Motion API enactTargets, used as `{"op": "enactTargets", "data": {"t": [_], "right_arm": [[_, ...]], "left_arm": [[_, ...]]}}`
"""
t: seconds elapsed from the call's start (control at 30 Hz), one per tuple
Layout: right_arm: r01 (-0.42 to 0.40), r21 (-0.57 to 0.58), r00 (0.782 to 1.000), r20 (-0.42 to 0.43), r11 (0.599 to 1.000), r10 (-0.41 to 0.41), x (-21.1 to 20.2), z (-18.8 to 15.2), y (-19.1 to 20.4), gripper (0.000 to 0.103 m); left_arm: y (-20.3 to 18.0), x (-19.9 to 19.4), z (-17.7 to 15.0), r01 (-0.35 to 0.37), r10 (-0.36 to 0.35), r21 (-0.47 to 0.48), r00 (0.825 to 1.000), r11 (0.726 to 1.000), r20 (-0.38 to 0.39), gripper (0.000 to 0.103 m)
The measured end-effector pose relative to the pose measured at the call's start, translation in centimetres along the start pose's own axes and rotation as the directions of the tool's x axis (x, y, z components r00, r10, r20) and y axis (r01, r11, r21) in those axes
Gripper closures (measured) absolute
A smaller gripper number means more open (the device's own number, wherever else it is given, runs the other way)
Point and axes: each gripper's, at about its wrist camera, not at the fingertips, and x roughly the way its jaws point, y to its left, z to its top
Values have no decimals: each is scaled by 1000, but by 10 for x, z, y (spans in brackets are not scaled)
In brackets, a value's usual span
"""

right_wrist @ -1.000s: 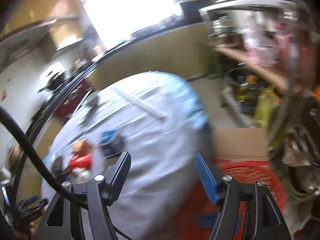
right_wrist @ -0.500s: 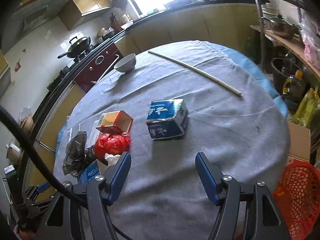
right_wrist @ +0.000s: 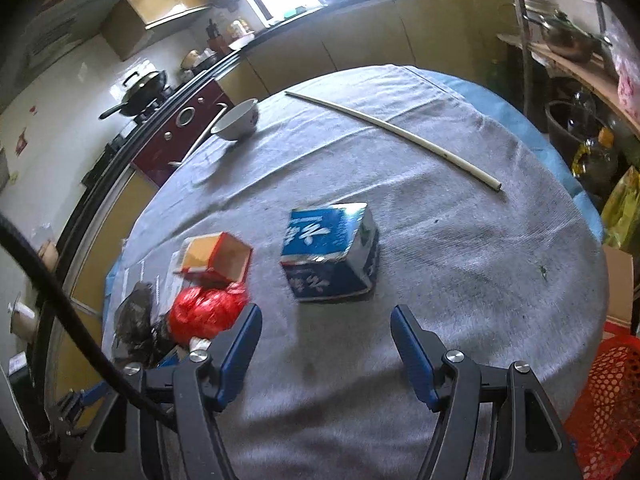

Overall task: Collect trash
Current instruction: 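Move the right tool to the blue milk box while the left tool approaches the blue-and-white carton, then grasp the blue milk box with the right tool while the left tool grasps the blue-and-white carton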

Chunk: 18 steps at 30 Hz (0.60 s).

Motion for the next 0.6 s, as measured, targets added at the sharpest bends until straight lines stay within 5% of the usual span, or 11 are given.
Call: {"op": "enactTargets", "data": {"t": [0.6], "right_arm": [[44, 100, 999, -19, 994, -43, 60, 49, 3, 25]], "left_arm": [[-9, -6, 10, 206, -208, 44, 977, 978, 56, 28]]}}
